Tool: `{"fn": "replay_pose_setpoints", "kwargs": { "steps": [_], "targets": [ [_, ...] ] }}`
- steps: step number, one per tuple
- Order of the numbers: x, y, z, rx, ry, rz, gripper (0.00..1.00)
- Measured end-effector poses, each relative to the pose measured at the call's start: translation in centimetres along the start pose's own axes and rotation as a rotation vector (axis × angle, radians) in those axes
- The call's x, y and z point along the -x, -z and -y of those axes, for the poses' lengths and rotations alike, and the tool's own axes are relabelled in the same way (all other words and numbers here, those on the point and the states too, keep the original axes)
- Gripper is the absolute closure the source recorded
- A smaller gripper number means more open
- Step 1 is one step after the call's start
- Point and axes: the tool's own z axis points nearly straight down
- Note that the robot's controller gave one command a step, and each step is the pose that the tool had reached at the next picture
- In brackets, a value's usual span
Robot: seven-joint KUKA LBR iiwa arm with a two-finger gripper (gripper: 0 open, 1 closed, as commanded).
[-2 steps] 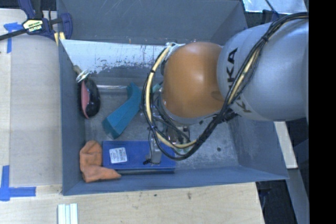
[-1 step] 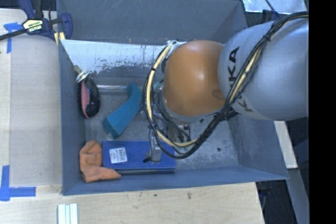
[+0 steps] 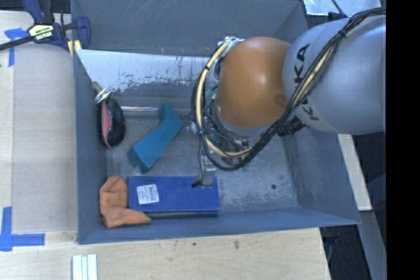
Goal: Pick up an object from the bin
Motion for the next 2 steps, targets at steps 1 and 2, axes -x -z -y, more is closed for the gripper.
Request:
{"fn": "replay_pose_setpoints", "kwargs": {
  "steps": [1, 2],
  "targets": [
    [2.6, 2.0, -1.1, -0.004, -0.122, -0.005, 0.0],
    [4.7, 1.7, -2.8, 0.002, -0.138, 0.004, 0.0]
  ]
}}
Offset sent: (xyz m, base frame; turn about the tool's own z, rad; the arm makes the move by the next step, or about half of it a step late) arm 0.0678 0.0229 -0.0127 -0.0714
